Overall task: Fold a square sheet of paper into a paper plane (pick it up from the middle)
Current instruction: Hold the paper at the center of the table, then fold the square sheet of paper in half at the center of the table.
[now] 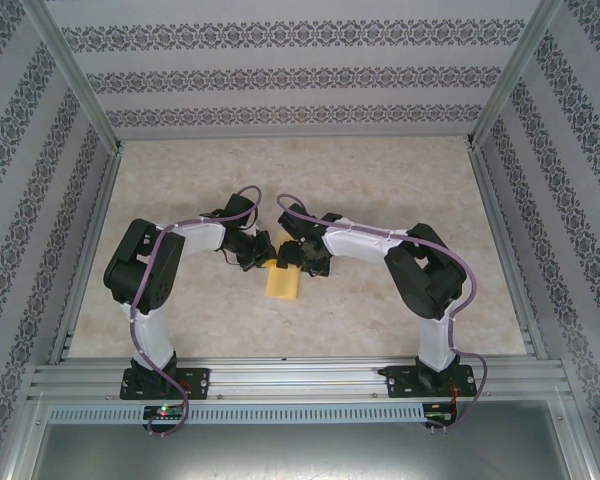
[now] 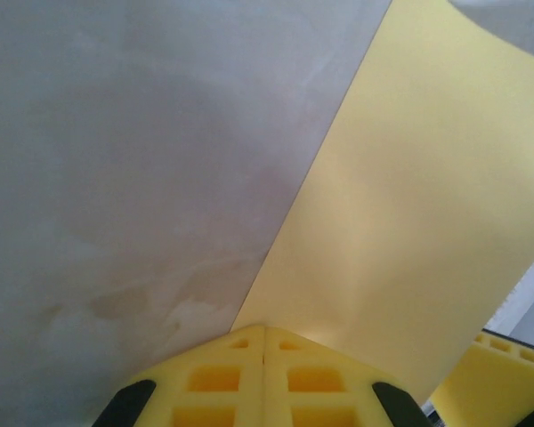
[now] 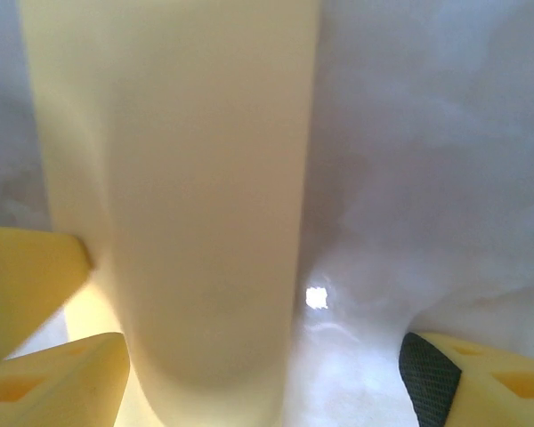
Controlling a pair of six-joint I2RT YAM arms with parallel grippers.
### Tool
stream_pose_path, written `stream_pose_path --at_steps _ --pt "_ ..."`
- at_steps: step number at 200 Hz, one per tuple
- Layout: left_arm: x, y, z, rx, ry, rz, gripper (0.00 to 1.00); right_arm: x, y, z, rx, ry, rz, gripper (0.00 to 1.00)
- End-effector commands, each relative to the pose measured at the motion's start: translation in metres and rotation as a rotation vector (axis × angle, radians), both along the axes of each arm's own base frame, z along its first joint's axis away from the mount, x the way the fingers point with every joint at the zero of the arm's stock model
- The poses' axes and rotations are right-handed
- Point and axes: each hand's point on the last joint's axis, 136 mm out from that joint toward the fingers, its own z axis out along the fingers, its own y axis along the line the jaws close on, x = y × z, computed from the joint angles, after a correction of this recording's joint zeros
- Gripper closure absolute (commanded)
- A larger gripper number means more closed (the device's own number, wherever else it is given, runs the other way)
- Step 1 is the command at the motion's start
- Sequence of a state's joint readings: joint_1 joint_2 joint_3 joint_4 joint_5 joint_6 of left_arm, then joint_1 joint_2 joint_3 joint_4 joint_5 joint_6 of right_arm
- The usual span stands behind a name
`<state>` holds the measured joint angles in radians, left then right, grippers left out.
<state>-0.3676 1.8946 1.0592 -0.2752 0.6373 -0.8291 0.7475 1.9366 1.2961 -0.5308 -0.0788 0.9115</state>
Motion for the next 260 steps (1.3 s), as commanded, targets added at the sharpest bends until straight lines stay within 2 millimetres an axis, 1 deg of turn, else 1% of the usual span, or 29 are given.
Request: stream_pose_path --at_steps 1,15,25,37,42,46,55,61,82,89,95,126,144,164,185,194,209,234,260 --pt "-0.023 0.015 -0.026 0.109 0.090 -0.019 1.00 0.019 0.004 0.048 0.125 -0.128 -0.003 0.16" --pt "-0.022 0.015 -0.025 0.114 0.086 -0.021 1.00 0.024 0.006 0.074 0.221 -0.202 -0.005 0.17" --pt "-0.022 0.015 -0.025 0.112 0.085 -0.023 1.00 0.023 0.007 0.083 0.294 -0.218 -0.013 0.18" --pt "-0.022 0.015 -0.025 0.114 0.082 -0.026 1.00 0.018 0.017 0.090 0.408 -0.211 0.005 0.23" --pt "-0.021 0.015 -0.024 0.112 0.081 -0.025 1.00 0.016 0.022 0.091 0.456 -0.208 0.017 0.28" --pt "-0.021 0.015 -0.024 0.113 0.081 -0.025 1.00 0.014 0.028 0.092 0.494 -0.203 0.029 0.34" --pt "-0.021 0.014 -0.024 0.112 0.081 -0.028 1.00 0.011 0.040 0.092 0.580 -0.185 0.048 0.44" --pt "-0.021 0.014 -0.025 0.112 0.081 -0.027 1.00 0.009 0.046 0.091 0.623 -0.167 0.053 0.53" --pt "-0.021 0.014 -0.026 0.111 0.083 -0.032 1.00 0.006 0.056 0.071 0.674 -0.101 0.030 0.81" --pt "-0.021 0.013 -0.026 0.110 0.083 -0.033 1.00 0.005 0.058 0.065 0.684 -0.081 0.022 0.88" --pt "-0.022 0.014 -0.026 0.110 0.084 -0.032 1.00 0.004 0.058 0.060 0.685 -0.070 0.016 0.92" --pt "-0.023 0.013 -0.026 0.109 0.085 -0.036 1.00 -0.008 0.052 0.040 0.626 -0.043 0.025 0.95" --pt "-0.023 0.013 -0.026 0.111 0.085 -0.035 1.00 -0.011 0.044 0.028 0.593 -0.032 0.011 0.97" --pt "-0.022 0.013 -0.026 0.110 0.084 -0.035 1.00 -0.012 0.041 0.025 0.598 -0.026 0.009 0.97" --pt "-0.022 0.013 -0.026 0.109 0.084 -0.037 1.00 -0.013 0.043 0.032 0.617 -0.037 0.028 0.97" --pt "-0.022 0.013 -0.026 0.110 0.085 -0.038 1.00 -0.013 0.042 0.038 0.622 -0.055 0.036 0.96" --pt "-0.022 0.013 -0.027 0.110 0.086 -0.037 1.00 -0.013 0.038 0.041 0.617 -0.063 0.034 0.96" --pt "-0.023 0.013 -0.027 0.110 0.089 -0.038 1.00 -0.015 0.025 0.026 0.584 -0.039 0.009 0.96" --pt "-0.022 0.013 -0.027 0.109 0.087 -0.039 1.00 -0.021 0.022 0.009 0.569 -0.002 0.002 0.96"
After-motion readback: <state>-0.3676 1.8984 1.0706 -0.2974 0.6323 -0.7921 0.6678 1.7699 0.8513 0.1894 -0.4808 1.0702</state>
